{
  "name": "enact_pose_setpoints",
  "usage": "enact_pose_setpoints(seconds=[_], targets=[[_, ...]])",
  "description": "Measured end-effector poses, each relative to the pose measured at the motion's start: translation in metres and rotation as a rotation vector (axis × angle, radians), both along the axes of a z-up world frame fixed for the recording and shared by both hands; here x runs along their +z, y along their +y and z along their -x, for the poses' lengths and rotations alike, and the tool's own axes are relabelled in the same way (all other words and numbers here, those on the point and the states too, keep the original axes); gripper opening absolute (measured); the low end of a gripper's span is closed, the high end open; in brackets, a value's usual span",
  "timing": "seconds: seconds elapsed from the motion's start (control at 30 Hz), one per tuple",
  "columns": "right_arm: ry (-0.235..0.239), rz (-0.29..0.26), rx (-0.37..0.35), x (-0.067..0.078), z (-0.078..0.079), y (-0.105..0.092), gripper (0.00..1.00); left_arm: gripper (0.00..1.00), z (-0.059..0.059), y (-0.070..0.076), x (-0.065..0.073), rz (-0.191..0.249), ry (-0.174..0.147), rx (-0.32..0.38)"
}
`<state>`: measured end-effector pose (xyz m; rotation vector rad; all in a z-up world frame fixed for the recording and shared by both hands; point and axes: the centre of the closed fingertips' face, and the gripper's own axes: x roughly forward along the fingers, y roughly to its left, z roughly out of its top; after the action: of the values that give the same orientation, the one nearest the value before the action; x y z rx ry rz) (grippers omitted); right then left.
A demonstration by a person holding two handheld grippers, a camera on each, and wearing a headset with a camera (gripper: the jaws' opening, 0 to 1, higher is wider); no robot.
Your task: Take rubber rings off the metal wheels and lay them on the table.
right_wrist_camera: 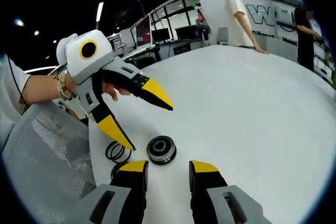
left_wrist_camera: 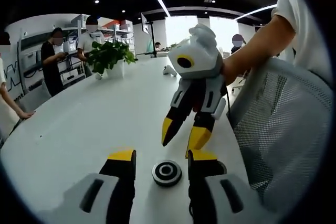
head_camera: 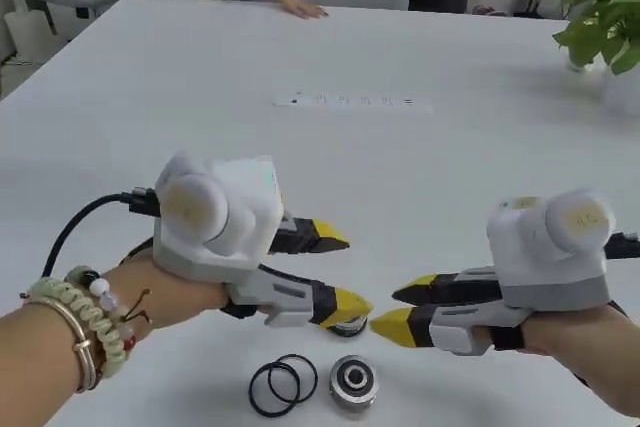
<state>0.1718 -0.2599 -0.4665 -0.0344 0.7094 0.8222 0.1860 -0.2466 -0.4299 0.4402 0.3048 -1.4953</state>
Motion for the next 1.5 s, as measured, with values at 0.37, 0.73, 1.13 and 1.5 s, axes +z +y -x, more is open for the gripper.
enact_pose_setpoints(seconds=[0.37, 0.73, 1.13, 1.5], targets=[[-0.011, -0.010, -0.008, -0.003, -0.001, 0.005, 0.26, 0.25, 0.002, 0.002, -0.022, -0.049, 0.034, 0.018], [-0.049, 0.063, 0.034, -0.012, -0.002, 0.010, 0.24, 0.18, -0.001, 0.005, -0.029, -0.068, 0.073, 0.053], [-0.062, 0.089, 0.070, -0.017, -0.002, 0.015, 0.21, 0.09, 0.001, 0.003, -0.034, -0.083, 0.067, 0.046], [-0.081, 0.098, 0.087, -0.017, -0.002, 0.019, 0.19, 0.07, 0.002, 0.002, -0.032, -0.073, 0.077, 0.051]])
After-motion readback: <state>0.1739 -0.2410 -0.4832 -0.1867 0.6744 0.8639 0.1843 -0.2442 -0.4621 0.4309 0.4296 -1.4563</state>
